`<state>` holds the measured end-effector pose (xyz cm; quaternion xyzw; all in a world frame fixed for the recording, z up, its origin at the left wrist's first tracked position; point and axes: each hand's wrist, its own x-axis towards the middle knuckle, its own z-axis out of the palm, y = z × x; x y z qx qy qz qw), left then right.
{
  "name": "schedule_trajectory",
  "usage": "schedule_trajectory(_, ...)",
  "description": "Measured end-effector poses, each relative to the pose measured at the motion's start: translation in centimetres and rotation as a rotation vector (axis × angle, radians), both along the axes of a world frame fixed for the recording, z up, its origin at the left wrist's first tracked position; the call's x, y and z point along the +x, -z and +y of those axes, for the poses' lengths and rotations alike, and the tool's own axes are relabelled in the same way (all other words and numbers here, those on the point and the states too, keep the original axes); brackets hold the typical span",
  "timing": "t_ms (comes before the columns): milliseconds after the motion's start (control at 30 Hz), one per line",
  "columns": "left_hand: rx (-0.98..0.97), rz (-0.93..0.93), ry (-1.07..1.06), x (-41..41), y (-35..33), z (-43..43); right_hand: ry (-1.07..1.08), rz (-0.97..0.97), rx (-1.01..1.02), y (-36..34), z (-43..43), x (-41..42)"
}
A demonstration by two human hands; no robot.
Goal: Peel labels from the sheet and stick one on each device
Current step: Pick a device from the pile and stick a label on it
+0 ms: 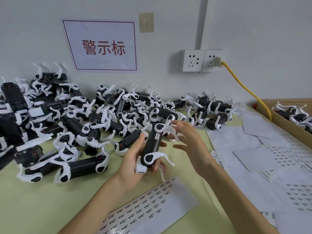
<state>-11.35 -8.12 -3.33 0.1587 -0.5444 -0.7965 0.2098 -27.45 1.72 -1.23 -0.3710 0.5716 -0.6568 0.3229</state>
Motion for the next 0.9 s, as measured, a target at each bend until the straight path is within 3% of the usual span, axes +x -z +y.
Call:
schedule_trajectory(167,-0.051,-0.047,0.061,0.6,-0.5,-0.6,-0.147,0.144,0.023,-0.2,0.4,-0.3)
schedule_trajectory(433,0.151,0.121,-0.069,1.2,-1.3,-1.8,-0.166,-0.014,-0.056,-0.8,1.0,-1.5)
schedule_trajectory(567,0.160,0.202,-0.118,1.2,-1.1,-2.2,-0.236,0.003,0.047,-0.5,1.3,-1.7)
schedule_trajectory(733,0.019,0.163,-0.193,1.2,-1.0,-2.6,-0.228,-0.298,0.178,-0.4,1.3,-3.6)
schedule_trajectory(800,-0.007,0.212,-0.280,1.2,-0.9,-2.8,-0.130,-0.491,0.063,-0.9,1.9,-5.2)
schedule_trajectory(900,-0.017,0.276,-0.389,1.6,-0.6,-3.2,0.033,-0.813,-0.455,-0.7,4.2,-8.7)
